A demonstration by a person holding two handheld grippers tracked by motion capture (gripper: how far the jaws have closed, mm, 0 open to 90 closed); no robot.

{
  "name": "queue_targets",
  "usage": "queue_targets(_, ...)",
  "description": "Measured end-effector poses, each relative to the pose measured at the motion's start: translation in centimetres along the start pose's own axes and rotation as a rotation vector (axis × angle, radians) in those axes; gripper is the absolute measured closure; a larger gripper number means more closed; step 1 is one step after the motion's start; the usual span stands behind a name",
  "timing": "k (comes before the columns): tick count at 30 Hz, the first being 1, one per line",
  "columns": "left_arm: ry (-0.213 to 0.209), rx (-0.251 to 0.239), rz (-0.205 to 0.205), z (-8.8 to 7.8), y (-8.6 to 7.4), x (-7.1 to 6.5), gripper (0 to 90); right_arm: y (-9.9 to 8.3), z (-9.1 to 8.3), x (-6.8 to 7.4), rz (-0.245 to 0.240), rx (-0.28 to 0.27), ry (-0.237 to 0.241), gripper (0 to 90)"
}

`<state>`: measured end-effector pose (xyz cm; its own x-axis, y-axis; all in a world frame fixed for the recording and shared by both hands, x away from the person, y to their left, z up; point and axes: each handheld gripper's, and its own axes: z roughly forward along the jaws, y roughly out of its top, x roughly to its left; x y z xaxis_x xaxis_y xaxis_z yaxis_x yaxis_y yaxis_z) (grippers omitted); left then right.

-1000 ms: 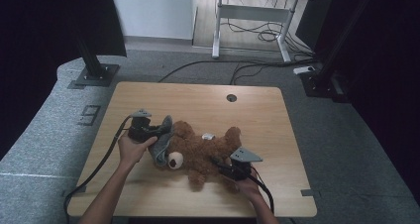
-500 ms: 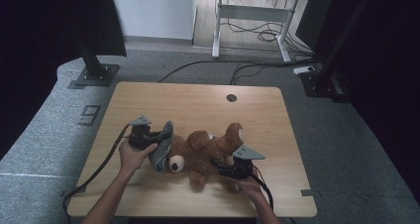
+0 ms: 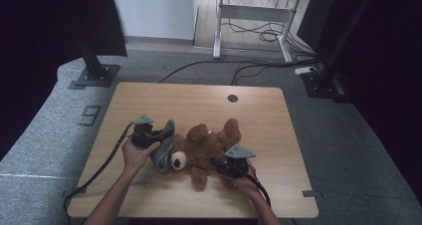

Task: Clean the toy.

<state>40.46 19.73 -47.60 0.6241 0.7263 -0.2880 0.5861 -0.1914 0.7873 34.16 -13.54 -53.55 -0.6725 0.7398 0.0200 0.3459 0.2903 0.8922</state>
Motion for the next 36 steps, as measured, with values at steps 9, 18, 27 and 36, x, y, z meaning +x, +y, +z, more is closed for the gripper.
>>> queue_targets(9, 0.028, 0.007, 0.001, 2.9, 3.0, 0.0, 75.9, 1.6, 3.0, -1.4, -0.009, -0.045, -0.145, 55.7)
queue_targets(18, -0.026, 0.021, 0.036, 2.6, 3.9, -1.7, 75.4, 1.1, 2.6, -1.7, 0.008, -0.053, -0.171, 56.3)
queue_targets(27, -0.040, 0.063, 0.072, 3.7, 1.8, -3.2, 76.7, 0.3, 0.1, -2.2, 0.047, -0.043, -0.050, 31.8)
queue_targets(36, -0.058, 0.015, 0.124, 2.7, -0.5, -4.9, 77.3, 3.6, -5.0, -3.0, 0.042, -0.117, -0.048, 22.8)
